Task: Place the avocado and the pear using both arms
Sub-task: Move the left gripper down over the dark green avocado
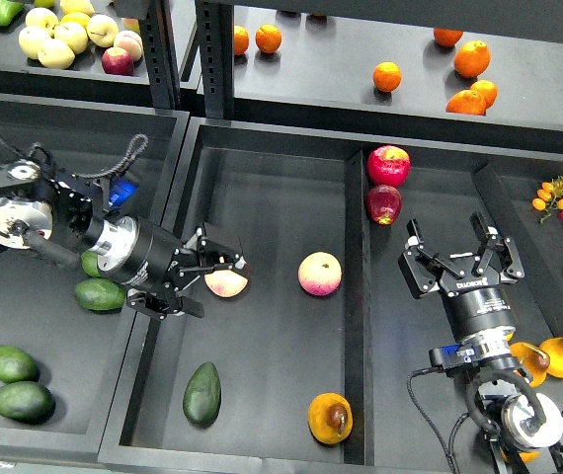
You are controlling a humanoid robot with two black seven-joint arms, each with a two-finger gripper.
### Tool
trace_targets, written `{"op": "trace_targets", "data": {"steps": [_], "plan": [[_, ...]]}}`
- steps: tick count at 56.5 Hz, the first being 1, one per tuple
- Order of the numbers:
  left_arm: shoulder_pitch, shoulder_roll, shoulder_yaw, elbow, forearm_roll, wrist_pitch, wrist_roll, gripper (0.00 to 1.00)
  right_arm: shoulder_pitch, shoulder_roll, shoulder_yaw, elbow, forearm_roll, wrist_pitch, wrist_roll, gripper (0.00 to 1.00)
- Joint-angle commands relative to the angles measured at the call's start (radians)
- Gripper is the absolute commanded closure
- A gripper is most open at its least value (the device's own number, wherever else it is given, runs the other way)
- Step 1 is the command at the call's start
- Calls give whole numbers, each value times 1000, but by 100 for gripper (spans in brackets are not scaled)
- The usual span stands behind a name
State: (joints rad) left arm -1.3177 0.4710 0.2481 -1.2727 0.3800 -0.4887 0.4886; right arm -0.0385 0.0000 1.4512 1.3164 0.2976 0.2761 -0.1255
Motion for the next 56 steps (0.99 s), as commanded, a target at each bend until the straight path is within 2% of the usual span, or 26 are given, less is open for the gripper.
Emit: {"op": "trace_targets", "data": {"steps": [1, 24, 37, 56], "plan": [[-3, -57, 20, 27, 4, 0, 0, 1, 0, 0, -6, 1, -3, 0, 0, 0], [0, -242, 140, 157, -6, 0, 0, 1, 0, 0, -28, 3, -14, 2, 0, 0], [11, -288, 180, 168, -26, 0, 0, 1, 0, 0, -49, 3, -15, 2, 0, 0], [23, -356, 209, 254, -50, 0, 0, 1, 0, 0, -68, 3, -20, 3, 0, 0]]}}
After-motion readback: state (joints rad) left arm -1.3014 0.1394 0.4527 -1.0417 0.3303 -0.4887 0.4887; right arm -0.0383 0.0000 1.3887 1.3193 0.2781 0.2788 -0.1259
